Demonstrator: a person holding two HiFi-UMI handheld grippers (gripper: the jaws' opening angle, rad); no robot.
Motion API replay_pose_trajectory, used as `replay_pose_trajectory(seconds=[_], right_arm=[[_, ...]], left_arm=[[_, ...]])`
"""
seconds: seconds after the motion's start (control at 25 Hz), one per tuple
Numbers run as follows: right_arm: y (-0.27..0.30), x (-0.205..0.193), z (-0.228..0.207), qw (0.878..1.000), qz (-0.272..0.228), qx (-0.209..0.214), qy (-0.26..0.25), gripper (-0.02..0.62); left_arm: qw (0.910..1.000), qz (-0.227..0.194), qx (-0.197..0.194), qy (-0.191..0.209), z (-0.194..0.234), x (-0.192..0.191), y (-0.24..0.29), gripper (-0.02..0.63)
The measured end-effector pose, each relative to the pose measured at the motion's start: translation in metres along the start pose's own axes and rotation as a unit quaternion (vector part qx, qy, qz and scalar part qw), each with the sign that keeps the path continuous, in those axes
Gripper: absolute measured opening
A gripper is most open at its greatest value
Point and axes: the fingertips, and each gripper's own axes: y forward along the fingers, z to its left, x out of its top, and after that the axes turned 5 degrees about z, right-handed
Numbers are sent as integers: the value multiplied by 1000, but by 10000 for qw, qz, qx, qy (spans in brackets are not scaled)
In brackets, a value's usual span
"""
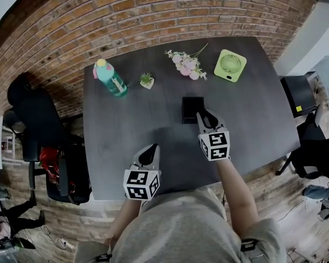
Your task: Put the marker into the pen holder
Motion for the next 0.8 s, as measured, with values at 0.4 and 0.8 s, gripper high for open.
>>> replay_pose_trajectory(seconds=[0.4, 0.8], right_arm=[[1, 0, 0, 9999, 106, -27, 66, 77], [-26, 7, 3, 9990, 207, -321, 246, 158]], left_arm=[[10000, -29, -22, 15, -3, -4, -14, 20], [9997, -118, -178, 98, -9, -6, -40, 20]])
